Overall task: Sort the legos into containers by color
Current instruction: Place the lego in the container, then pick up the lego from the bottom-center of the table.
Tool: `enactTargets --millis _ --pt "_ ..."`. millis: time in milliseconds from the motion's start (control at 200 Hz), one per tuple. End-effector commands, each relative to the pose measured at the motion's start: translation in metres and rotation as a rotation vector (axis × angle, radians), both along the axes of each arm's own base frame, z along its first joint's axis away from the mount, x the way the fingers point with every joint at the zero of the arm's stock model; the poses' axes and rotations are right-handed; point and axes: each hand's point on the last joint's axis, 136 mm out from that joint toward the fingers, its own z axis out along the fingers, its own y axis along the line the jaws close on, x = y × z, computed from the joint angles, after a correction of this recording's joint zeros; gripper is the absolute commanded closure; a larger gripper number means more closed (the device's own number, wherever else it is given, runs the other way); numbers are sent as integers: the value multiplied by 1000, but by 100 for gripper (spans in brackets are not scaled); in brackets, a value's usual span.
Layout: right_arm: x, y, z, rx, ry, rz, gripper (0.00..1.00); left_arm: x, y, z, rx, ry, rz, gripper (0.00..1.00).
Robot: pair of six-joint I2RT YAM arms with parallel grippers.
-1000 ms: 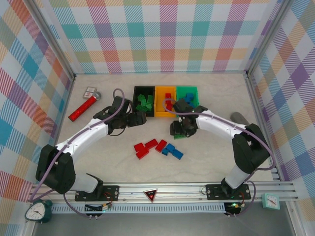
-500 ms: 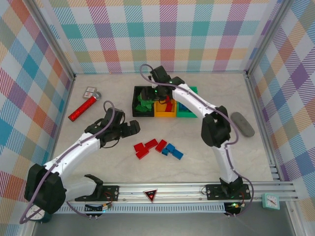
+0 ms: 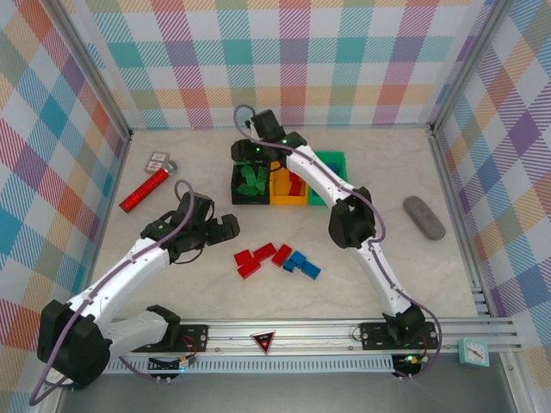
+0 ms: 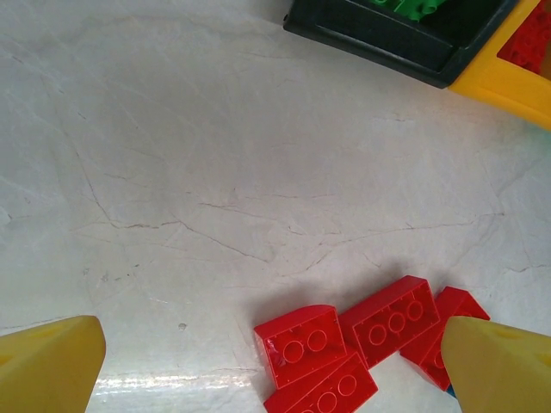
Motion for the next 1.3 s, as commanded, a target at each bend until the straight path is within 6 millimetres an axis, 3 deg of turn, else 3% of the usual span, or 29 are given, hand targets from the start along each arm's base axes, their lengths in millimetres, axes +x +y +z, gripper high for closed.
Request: enactTargets --millis 0,100,305,465,645,795,1075,1295 --pt "7 1 2 16 -9 -17 33 -6 9 0 27 10 12 0" --pt "1 -5 3 -17 1 -8 28 -4 8 0 24 10 5 0" --pt "-25 -8 28 -17 13 83 27 1 2 -4 9 22 -8 0" --pt "-57 -13 40 -83 -2 143 22 5 -4 -4 -15 18 -15 0" --pt "-109 -29 45 -130 -31 194 23 7 -5 -5 -14 17 -16 0" --pt "-159 -66 27 -144 15 185 23 10 -8 -9 -30 16 -15 0" --pt "-255 -157 -19 -255 140 115 23 22 -21 -22 -72 33 -20 0" --pt "-313 -211 -55 -303 250 81 24 35 -32 -28 -110 41 -10 0"
